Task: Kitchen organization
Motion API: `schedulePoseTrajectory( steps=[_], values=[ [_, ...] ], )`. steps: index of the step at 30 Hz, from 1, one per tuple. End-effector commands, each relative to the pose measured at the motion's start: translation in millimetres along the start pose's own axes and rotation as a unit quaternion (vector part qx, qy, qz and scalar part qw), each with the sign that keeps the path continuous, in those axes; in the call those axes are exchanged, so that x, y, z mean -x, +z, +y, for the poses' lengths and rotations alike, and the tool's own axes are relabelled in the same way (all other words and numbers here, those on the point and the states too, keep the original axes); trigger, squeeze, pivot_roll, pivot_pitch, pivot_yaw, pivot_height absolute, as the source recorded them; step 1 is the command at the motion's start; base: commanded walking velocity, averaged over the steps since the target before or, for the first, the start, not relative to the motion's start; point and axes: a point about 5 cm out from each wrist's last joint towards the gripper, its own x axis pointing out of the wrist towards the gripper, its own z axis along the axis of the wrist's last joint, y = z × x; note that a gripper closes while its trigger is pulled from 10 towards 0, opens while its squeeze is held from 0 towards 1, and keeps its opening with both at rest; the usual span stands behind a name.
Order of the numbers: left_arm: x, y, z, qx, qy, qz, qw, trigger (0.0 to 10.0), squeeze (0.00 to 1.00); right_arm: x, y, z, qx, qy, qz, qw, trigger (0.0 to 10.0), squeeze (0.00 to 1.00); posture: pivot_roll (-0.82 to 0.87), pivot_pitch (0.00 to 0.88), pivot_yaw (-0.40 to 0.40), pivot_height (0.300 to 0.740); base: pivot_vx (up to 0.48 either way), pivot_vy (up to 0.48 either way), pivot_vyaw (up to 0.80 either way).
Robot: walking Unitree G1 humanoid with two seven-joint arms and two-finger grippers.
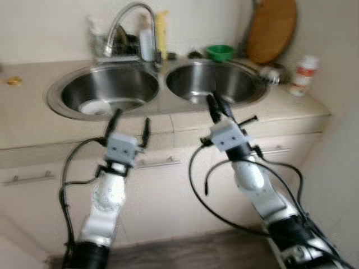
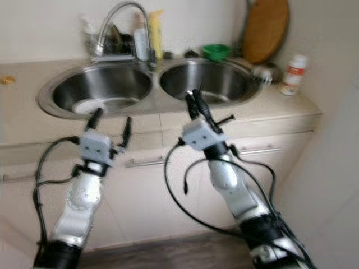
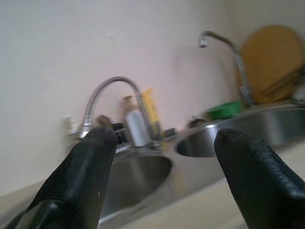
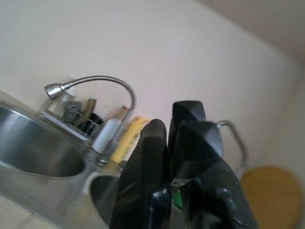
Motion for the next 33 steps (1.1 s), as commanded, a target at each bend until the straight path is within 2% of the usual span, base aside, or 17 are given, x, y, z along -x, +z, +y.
schedulePoseTrajectory(
  steps=[1, 2, 13, 18, 21, 25, 28, 29, 32, 33],
  values=[
    [2.7, -1, 9.8, -0.012, 0.017, 0.007, 1.000, 10.0, 0.00, -4.5, 5, 3.1, -0.035, -0.005, -0.008, 0.999, 10.0, 0.00, 0.08, 0.000, -0.035, 0.740, 0.337, 0.000, 0.00],
    [2.9, 0, 9.3, -0.011, 0.017, 0.005, 1.000, 10.0, 0.00, -4.0, 2, 3.4, -0.046, -0.008, 0.004, 0.999, 10.0, 0.00, 0.08, 0.000, -0.032, 0.740, 0.341, 0.000, 0.00],
    [-1.0, 6, 11.1, -0.008, 0.020, -0.004, 1.000, 10.0, 0.00, -9.9, -4, -2.6, -0.055, -0.024, 0.022, 0.998, 10.0, 0.00, 0.08, 0.000, -0.032, 0.740, 0.339, 0.000, 0.00],
    [-3.0, 8, 12.5, -0.010, 0.022, -0.007, 1.000, 10.0, 0.00, -19.3, -27, -14.4, -0.078, -0.054, 0.103, 0.990, 10.0, 0.00, 0.09, 0.000, -0.031, 0.740, 0.337, 0.000, 0.00],
    [-3.0, 8, 12.8, -0.010, 0.022, -0.006, 1.000, 10.0, 0.00, -19.8, -30, -14.8, -0.080, -0.054, 0.114, 0.989, 10.0, 0.00, 0.09, 0.000, -0.031, 0.740, 0.337, 0.000, 0.00],
    [-3.7, 10, 13.0, -0.009, 0.022, -0.006, 1.000, 10.0, 0.00, -21.6, -54, -11.1, -0.147, -0.040, 0.211, 0.966, 10.0, 0.00, 0.10, 0.000, -0.033, 0.740, 0.151, 0.000, 0.00],
    [-4.5, 13, 13.4, -0.009, 0.026, -0.013, 1.000, 10.0, 0.00, -22.1, -69, -11.9, -0.159, -0.037, 0.279, 0.946, 10.0, 0.00, 0.10, 0.000, -0.034, 0.740, 0.000, 0.000, 0.00],
    [-4.5, 13, 13.4, -0.009, 0.026, -0.013, 1.000, 10.0, 0.00, -22.1, -69, -11.9, -0.159, -0.037, 0.279, 0.946, 10.0, 0.00, 0.10, 0.000, -0.034, 0.740, 0.000, 0.000, 0.00],
    [-5.8, 15, 13.1, -0.011, 0.025, -0.016, 1.000, 10.0, 0.00, -25.3, -84, -14.3, -0.212, -0.043, 0.369, 0.904, 10.0, 0.00, 0.11, 0.000, -0.036, 0.740, 0.000, 0.000, 0.00],
    [-5.8, 15, 13.1, -0.011, 0.025, -0.016, 1.000, 10.0, 0.00, -25.3, -84, -14.3, -0.212, -0.043, 0.369, 0.904, 10.0, 0.00, 0.11, 0.000, -0.036, 0.740, 0.000, 0.000, 0.00]
  ],
)
